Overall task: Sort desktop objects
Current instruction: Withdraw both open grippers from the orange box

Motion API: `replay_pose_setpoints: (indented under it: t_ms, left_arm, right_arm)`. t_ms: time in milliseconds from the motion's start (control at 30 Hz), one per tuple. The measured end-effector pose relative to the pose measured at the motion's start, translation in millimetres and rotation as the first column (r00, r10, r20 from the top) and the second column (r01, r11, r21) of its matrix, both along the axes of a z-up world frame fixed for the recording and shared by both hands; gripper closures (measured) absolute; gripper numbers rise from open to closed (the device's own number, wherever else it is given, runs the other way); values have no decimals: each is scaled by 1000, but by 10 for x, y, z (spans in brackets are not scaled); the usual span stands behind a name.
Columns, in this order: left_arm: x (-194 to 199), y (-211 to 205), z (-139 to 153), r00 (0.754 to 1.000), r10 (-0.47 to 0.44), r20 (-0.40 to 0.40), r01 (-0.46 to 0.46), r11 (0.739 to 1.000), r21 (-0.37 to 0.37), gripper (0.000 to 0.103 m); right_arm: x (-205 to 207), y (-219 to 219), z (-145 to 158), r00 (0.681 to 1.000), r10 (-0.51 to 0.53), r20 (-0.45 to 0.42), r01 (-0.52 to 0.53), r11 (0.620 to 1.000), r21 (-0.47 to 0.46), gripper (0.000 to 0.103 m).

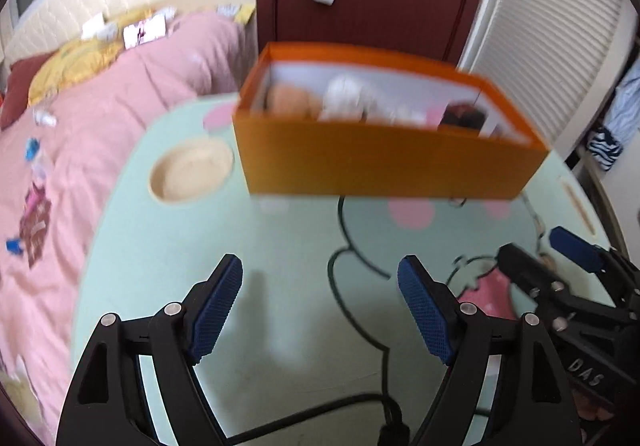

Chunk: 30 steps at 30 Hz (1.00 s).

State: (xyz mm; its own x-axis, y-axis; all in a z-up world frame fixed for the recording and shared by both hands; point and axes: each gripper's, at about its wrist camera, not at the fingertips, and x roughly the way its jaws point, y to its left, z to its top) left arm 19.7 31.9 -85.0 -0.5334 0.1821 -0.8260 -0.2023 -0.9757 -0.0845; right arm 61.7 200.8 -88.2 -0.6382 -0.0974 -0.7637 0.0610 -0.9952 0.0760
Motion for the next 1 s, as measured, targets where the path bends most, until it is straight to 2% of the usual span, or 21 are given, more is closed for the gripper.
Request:
replay_pose_setpoints:
  t_ms: [133,167,200,233,333,1000]
  left_arm:
    - [-17,24,-105,1000,31,1,-30,998,-47,19]
    - [-21,36,-122,999,33,-3,-34,998,-56,14]
    - [-25,47,-139,999,36,-7,-37,997,-66,3]
    - [-30,37,-150,999,49,-6,-50,996,-67,0]
    - [-35,14,-175,997,77,-8,-78,995,-69,0]
    - [-10,0,-193,996,90,-25,-91,994,-64,0]
  right_arm:
    - [-91,83,-140,996,-50,69,48,999,21,25]
    - [-105,106,-172,995,-58,85,57,998,20,25]
    - [-107,107,-193,994,-61,89,58,998,31,21]
    - [-105,97,-209,994,-62,87,58,997,49,10]
    - [-97,90,-252,994,-69,82,62,995,83,1]
    - [-44,26,-275,995,-71,70,65,994,90,0]
